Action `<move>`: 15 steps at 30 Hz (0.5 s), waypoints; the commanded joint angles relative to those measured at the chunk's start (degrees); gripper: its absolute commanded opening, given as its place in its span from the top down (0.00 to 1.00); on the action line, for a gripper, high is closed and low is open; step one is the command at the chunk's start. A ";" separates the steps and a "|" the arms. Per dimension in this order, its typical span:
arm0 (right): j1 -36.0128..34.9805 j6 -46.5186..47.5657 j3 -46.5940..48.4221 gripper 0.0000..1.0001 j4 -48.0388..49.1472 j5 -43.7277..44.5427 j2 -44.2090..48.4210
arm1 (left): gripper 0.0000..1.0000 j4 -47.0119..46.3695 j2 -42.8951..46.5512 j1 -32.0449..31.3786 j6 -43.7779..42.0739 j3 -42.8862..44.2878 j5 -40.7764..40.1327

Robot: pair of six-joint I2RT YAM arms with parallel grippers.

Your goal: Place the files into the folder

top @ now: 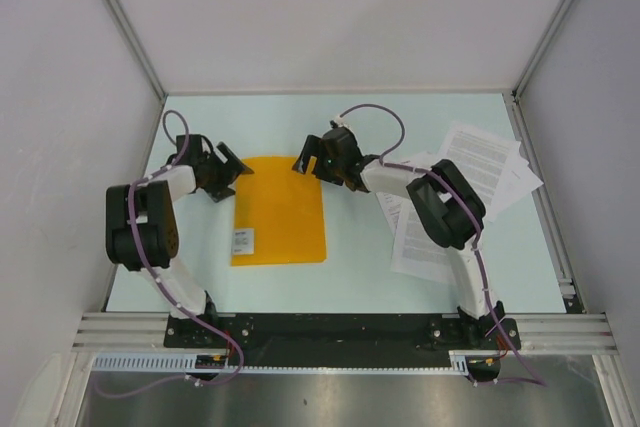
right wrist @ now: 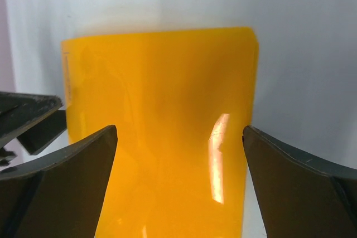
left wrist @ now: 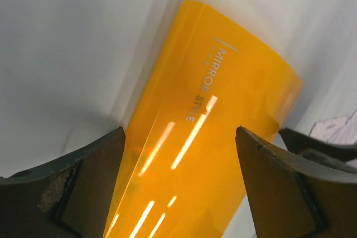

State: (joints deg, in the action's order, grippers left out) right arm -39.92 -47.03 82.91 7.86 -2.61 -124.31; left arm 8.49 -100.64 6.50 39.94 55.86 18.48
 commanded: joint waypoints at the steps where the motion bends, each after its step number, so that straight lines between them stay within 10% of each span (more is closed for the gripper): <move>1: 1.07 8.43 5.32 0.00 -19.76 -1.27 3.36 | 0.11 11.54 3.50 -2.37 -3.45 -1.01 4.73; 9: -0.59 13.54 0.78 0.00 -35.27 3.41 18.38 | 0.00 24.45 22.21 -3.24 -14.36 -1.71 -12.13; 15: -5.51 8.10 -11.27 0.00 -27.75 -1.62 26.30 | 0.00 26.94 43.05 -11.76 -10.07 -9.69 -18.93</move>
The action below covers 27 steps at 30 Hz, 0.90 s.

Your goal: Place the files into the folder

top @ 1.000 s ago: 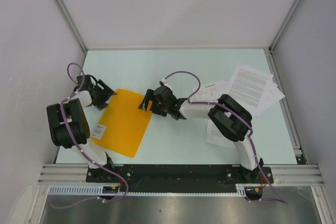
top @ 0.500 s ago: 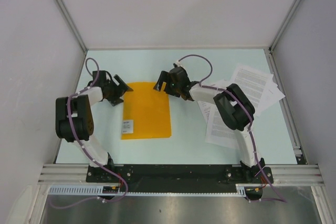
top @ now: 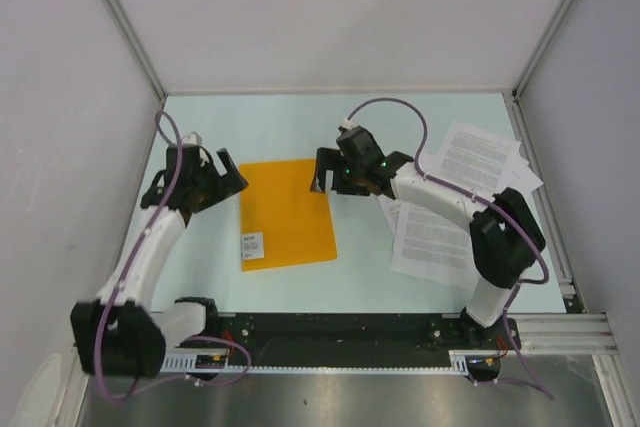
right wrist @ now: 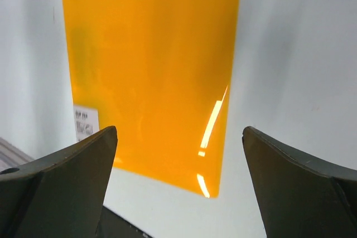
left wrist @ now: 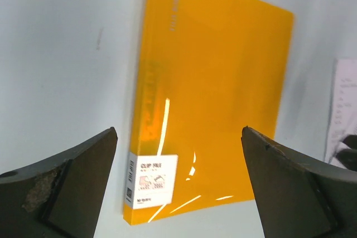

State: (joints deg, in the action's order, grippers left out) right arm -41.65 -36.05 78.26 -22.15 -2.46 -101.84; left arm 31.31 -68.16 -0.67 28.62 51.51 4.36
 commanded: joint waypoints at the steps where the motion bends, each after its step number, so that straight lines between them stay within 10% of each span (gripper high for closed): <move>1: -6.92 -6.54 -10.20 0.00 4.03 -0.98 6.02 | 0.00 2.54 13.12 -4.78 2.57 -9.19 -2.54; 8: -19.75 -34.20 -30.75 0.00 43.22 2.45 9.91 | 0.00 -1.52 10.61 -4.43 0.91 -8.45 -0.50; 12: -27.95 -42.86 -33.70 0.04 55.07 18.58 6.76 | 0.00 -1.86 1.73 -1.37 -1.63 -3.52 7.05; 27: -37.28 -60.44 -33.70 0.14 62.33 39.10 -4.24 | 0.03 -8.02 -12.34 2.60 -3.05 -4.22 12.25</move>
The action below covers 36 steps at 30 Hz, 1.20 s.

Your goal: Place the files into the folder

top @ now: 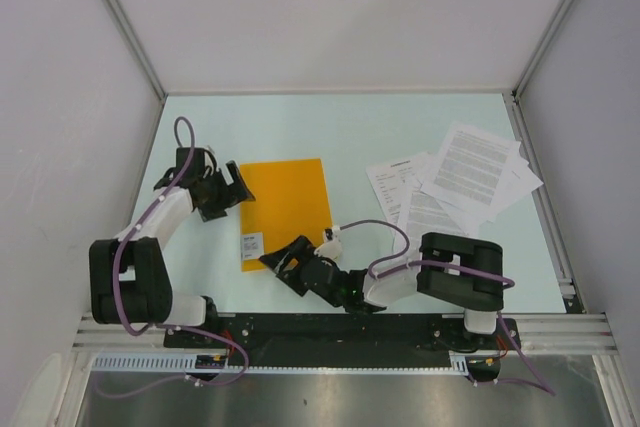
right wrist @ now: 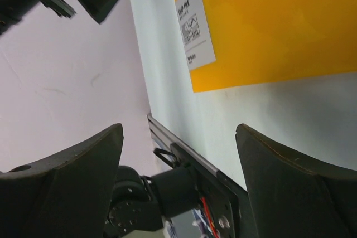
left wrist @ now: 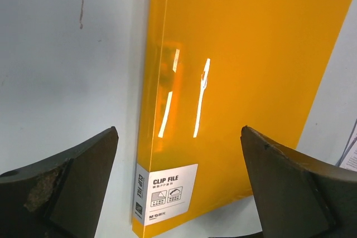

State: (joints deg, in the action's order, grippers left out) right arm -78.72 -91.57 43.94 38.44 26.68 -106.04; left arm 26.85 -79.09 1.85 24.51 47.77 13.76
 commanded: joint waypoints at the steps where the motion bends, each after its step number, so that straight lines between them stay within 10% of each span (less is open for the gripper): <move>1: -0.12 -5.72 0.62 0.14 1.21 10.06 -0.13 | 0.03 -3.73 -1.68 0.17 1.50 -1.09 3.20; 36: 4.62 -10.39 -6.24 0.19 8.41 4.26 -6.37 | 0.06 -9.62 20.12 -6.59 20.31 -22.98 6.89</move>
State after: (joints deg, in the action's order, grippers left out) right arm -74.96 -103.48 38.94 46.30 29.63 -110.65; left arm 18.48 -60.12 -4.03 43.22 25.41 21.12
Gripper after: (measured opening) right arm 0.817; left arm 0.943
